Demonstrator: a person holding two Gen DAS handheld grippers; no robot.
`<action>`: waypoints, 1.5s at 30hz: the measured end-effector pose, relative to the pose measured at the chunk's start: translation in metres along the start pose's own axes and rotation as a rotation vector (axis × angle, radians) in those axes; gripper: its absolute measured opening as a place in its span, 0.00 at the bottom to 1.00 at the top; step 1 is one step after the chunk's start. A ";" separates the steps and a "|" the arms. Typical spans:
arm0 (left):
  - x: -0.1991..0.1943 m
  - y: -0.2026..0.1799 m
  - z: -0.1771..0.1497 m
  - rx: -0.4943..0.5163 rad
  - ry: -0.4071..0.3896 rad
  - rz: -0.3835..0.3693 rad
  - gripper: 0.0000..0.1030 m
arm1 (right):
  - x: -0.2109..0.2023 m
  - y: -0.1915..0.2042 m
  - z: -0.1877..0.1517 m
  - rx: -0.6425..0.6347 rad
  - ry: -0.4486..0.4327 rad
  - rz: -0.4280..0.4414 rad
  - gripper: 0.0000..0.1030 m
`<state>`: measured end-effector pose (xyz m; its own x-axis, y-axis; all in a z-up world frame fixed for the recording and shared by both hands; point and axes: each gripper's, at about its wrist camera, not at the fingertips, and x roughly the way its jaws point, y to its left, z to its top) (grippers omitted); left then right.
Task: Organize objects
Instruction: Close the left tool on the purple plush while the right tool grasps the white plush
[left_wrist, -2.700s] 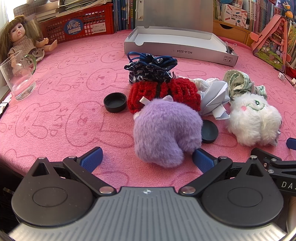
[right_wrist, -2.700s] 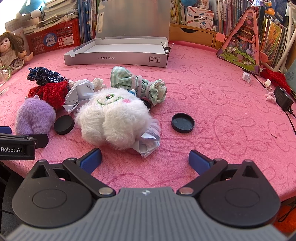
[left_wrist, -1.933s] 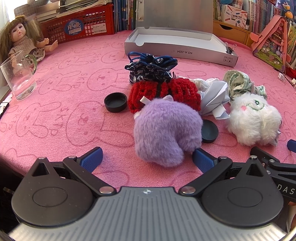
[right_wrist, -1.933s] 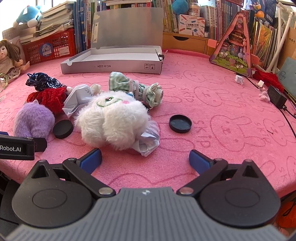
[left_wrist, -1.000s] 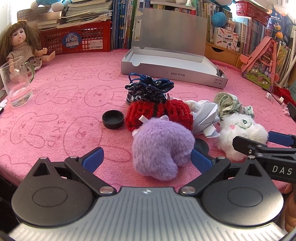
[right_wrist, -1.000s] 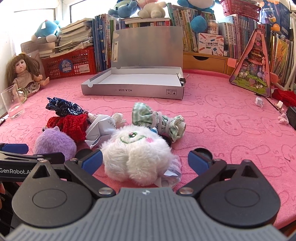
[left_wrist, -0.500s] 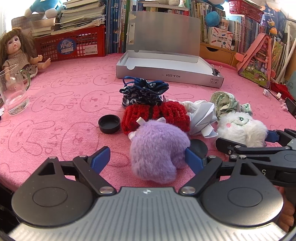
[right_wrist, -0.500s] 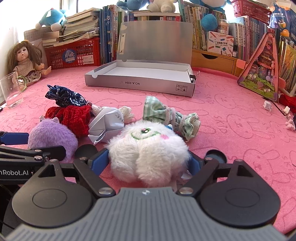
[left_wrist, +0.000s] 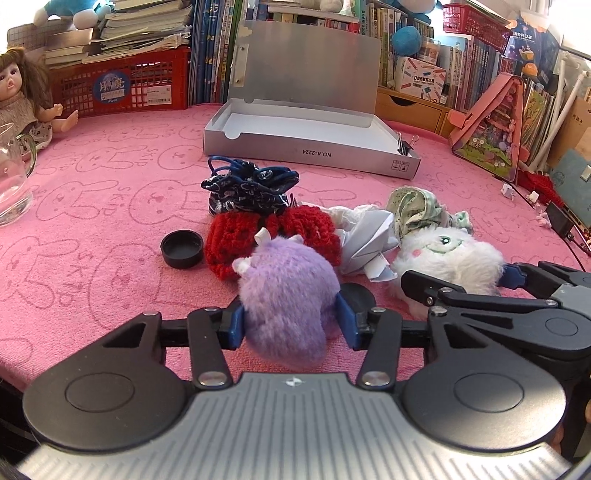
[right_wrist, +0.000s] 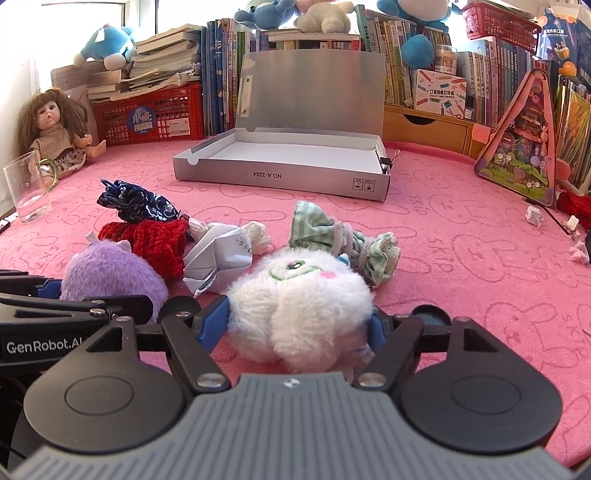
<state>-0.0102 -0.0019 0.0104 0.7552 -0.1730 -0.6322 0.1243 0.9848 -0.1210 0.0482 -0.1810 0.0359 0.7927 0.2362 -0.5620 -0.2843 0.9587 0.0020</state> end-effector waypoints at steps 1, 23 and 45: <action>-0.001 -0.001 0.001 0.004 -0.004 0.001 0.52 | -0.002 0.001 0.001 -0.007 -0.007 -0.001 0.69; -0.011 -0.003 0.001 0.086 -0.078 0.114 0.70 | -0.013 0.002 -0.001 -0.069 -0.073 -0.100 0.80; 0.000 0.000 -0.021 0.196 -0.094 0.172 0.93 | 0.009 0.012 -0.010 -0.147 -0.050 -0.066 0.86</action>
<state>-0.0242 -0.0024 -0.0057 0.8311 -0.0099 -0.5560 0.1041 0.9850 0.1380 0.0462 -0.1686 0.0222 0.8370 0.1847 -0.5151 -0.3039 0.9397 -0.1569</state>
